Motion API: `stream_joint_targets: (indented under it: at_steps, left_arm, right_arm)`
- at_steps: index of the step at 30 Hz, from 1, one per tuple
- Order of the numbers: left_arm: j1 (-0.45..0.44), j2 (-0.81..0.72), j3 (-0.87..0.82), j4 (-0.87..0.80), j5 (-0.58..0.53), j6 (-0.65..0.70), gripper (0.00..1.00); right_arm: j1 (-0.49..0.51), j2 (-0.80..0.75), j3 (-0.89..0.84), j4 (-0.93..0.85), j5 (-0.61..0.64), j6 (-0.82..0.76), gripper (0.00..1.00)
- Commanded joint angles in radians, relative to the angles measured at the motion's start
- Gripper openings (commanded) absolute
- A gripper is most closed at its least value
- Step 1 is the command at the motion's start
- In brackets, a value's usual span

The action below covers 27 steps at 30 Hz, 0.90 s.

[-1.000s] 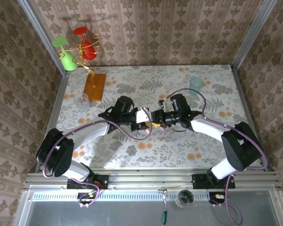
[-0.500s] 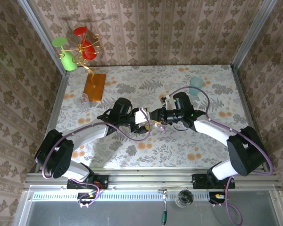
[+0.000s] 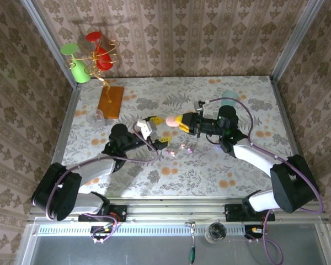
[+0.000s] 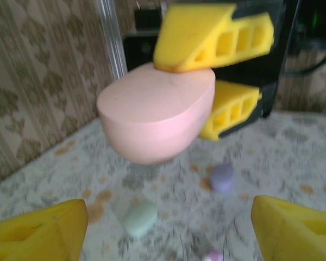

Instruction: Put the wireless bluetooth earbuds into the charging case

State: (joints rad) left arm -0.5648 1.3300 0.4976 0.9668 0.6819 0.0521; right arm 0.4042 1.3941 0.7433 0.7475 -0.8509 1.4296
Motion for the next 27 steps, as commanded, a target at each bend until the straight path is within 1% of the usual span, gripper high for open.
stream_joint_targets:
  at_steps: [1, 3, 5, 8, 11, 13, 18, 27]
  left_arm:
    - [0.035, 0.045, 0.01, 0.335, 0.095, -0.198, 0.79]
    - [0.037, 0.051, 0.038, 0.33, 0.131, -0.191, 0.79]
    - [0.044, 0.06, 0.06, 0.33, 0.149, -0.191, 0.8]
    - [0.057, 0.085, 0.106, 0.33, 0.226, -0.222, 0.78]
    - [0.057, 0.107, 0.14, 0.331, 0.28, -0.266, 0.75]
    - [0.057, 0.118, 0.153, 0.332, 0.291, -0.293, 0.7]
    - [0.052, 0.12, 0.153, 0.331, 0.31, -0.306, 0.6]
    - [0.045, 0.126, 0.162, 0.33, 0.33, -0.338, 0.49]
  right_arm:
    - [0.012, 0.033, -0.015, 0.295, -0.015, 0.221, 0.15]
    - [0.027, 0.065, -0.013, 0.387, -0.011, 0.292, 0.14]
    - [0.034, 0.086, -0.011, 0.433, -0.025, 0.329, 0.13]
    - [0.038, 0.098, -0.021, 0.45, -0.038, 0.347, 0.11]
    - [0.045, 0.103, -0.025, 0.465, -0.043, 0.357, 0.11]
    - [0.049, 0.102, -0.024, 0.466, -0.045, 0.36, 0.11]
    - [0.056, 0.095, -0.021, 0.459, -0.043, 0.362, 0.1]
    - [0.062, 0.109, -0.001, 0.436, -0.057, 0.351, 0.08]
